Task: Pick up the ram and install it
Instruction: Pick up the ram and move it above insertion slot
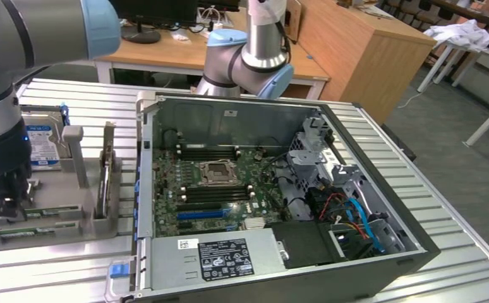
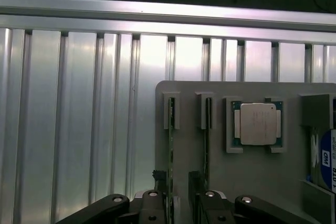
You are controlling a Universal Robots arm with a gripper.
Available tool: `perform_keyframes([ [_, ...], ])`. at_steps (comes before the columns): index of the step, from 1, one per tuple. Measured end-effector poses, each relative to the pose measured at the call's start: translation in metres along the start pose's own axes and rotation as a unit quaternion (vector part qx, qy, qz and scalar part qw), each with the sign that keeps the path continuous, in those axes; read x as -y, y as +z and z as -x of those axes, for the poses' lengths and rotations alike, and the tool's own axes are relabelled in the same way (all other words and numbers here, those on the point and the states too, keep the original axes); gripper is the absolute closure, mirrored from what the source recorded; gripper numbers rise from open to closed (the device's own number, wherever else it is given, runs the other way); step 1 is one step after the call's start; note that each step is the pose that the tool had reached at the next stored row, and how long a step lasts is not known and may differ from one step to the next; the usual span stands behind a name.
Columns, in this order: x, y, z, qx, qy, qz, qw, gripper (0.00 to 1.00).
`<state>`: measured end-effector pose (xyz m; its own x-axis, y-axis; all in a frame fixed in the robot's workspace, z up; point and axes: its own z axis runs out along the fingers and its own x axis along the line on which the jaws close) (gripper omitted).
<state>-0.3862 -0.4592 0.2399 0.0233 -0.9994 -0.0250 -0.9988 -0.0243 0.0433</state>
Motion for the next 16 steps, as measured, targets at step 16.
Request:
perform_keyframes([
  [16,0.0001,0.0043,-0.0022,0.0000,0.000,0.0000,1.0000,0.69],
])
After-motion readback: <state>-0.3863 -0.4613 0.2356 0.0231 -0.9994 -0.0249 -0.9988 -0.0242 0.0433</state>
